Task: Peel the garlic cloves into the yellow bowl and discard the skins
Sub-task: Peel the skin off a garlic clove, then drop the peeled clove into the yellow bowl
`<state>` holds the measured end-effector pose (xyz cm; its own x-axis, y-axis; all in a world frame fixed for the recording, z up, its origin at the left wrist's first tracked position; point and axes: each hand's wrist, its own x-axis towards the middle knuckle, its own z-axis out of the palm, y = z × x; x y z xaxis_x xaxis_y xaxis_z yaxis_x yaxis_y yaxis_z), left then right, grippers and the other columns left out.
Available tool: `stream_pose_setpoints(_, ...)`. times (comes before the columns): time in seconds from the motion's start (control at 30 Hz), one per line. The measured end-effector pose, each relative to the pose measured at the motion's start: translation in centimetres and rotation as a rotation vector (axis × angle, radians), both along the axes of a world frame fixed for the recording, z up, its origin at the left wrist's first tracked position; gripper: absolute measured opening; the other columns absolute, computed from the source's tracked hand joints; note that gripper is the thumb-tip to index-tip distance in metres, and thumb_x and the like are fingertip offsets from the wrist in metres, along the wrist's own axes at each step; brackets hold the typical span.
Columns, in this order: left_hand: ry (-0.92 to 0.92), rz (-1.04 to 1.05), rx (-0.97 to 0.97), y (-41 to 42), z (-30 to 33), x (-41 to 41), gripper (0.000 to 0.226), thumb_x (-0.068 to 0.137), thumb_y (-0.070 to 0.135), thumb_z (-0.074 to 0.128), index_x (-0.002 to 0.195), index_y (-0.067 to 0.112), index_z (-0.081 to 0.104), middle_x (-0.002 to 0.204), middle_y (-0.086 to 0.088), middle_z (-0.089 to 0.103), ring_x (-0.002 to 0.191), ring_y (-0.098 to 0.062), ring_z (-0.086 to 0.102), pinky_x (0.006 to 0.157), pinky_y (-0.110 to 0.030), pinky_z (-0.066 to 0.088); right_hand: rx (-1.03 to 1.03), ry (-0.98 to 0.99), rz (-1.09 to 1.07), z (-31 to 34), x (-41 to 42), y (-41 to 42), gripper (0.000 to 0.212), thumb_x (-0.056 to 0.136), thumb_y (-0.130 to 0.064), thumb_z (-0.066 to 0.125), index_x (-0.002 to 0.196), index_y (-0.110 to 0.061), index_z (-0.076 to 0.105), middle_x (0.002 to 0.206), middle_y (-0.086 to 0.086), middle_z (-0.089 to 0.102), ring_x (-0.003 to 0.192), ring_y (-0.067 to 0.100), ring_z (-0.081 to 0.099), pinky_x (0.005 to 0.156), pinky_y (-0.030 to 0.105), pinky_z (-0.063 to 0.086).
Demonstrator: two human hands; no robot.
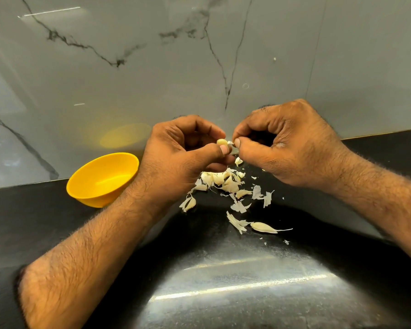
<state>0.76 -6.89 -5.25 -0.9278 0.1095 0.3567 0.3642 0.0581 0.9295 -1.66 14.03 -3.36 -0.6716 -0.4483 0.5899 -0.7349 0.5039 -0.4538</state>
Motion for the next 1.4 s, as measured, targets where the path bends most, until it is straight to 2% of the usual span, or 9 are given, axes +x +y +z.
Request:
stream_pose_setpoints(0.37,-0.025,0.036,0.086,-0.4,0.3,-0.2,0.018,0.093,-0.008,0.073,0.11,-0.008,0.067,0.095,-0.022,0.079,0.09,-0.036,0.08,0.081,-0.041,0.067,-0.015,0.03,-0.028,0.2,0.0,0.3,0.01,0.091,-0.018,0.072,0.083,-0.02,0.079,0.07,-0.008,0.072,0.063,0.011,0.069,0.059,0.03,0.06)
stream_pose_setpoints(0.57,-0.043,0.047,0.14,-1.0,0.4,-0.6,0.019,0.093,-0.002,0.073,0.112,-0.005,0.068,0.099,-0.023,0.079,0.094,-0.037,0.08,0.08,-0.037,0.066,0.351,-0.121,-0.259,0.4,-1.0,0.9,0.047,0.095,-0.046,0.066,0.057,-0.02,0.061,0.05,-0.008,0.054,0.046,0.007,0.049,0.051,0.025,0.043)
stream_pose_setpoints(0.67,-0.056,0.046,0.131,-1.0,0.3,-0.7,0.021,0.093,-0.001,0.074,0.113,-0.005,0.069,0.098,-0.022,0.079,0.092,-0.036,0.08,0.076,-0.034,0.066,0.258,-0.147,-0.157,0.5,-0.8,0.9,0.013,0.089,-0.042,0.078,0.096,-0.033,0.07,0.089,-0.013,0.066,0.078,0.003,0.064,0.072,0.03,0.056)
stream_pose_setpoints(0.73,-0.06,0.039,0.111,-0.9,0.1,-0.6,0.021,0.091,0.0,0.076,0.111,-0.004,0.071,0.096,-0.021,0.08,0.09,-0.034,0.08,0.075,-0.034,0.066,0.188,-0.231,-0.024,0.2,-0.7,0.7,0.053,0.085,-0.036,0.085,0.133,-0.034,0.062,0.106,-0.015,0.068,0.09,0.003,0.069,0.083,0.031,0.061)
stream_pose_setpoints(0.77,-0.062,0.035,0.095,-0.8,0.1,-0.6,0.021,0.089,0.0,0.078,0.109,-0.004,0.072,0.095,-0.021,0.08,0.087,-0.033,0.08,0.074,-0.035,0.066,0.131,-0.226,0.016,-0.1,-0.6,0.6,0.058,0.086,-0.036,0.084,0.138,-0.033,0.061,0.105,-0.015,0.072,0.09,0.003,0.072,0.083,0.032,0.062)
stream_pose_setpoints(1.07,-0.001,0.079,0.042,-0.8,-0.1,-0.9,0.018,0.093,0.001,0.076,0.109,0.0,0.069,0.093,-0.02,0.079,0.077,-0.03,0.077,0.062,-0.031,0.063,-0.112,-0.162,-0.05,-0.6,-1.1,0.5,0.007,0.097,-0.029,0.075,0.102,-0.029,0.08,0.081,-0.017,0.075,0.077,-0.002,0.07,0.07,0.013,0.055)
stream_pose_setpoints(1.23,0.259,0.18,-0.188,-1.9,0.8,-0.9,0.013,0.095,0.012,0.08,0.104,0.004,0.074,0.082,-0.011,0.077,0.068,-0.023,0.075,0.058,-0.026,0.057,-0.064,-0.199,-0.106,-0.5,-1.4,0.6,0.021,0.102,-0.044,0.063,0.094,-0.031,0.078,0.05,-0.014,0.053,0.044,0.004,0.045,0.044,0.011,0.037)
stream_pose_setpoints(1.33,0.374,0.231,-0.313,-2.6,2.0,-0.4,0.012,0.096,0.017,0.08,0.098,0.006,0.076,0.077,-0.005,0.075,0.063,-0.012,0.071,0.057,-0.02,0.055,0.022,-0.243,-0.139,-0.7,-1.0,0.5,0.017,0.094,-0.048,0.07,0.094,-0.035,0.081,0.066,-0.018,0.07,0.058,0.001,0.062,0.058,0.015,0.048)
stream_pose_setpoints(1.4,0.368,0.237,-0.381,-4.0,3.2,-0.2,0.014,0.096,0.022,0.08,0.097,0.009,0.078,0.076,-0.006,0.075,0.062,-0.017,0.07,0.055,-0.026,0.055,-0.004,-0.287,-0.12,-0.7,-0.8,0.1,0.012,0.095,-0.039,0.072,0.102,-0.035,0.082,0.08,-0.022,0.076,0.073,-0.001,0.07,0.07,0.021,0.054)
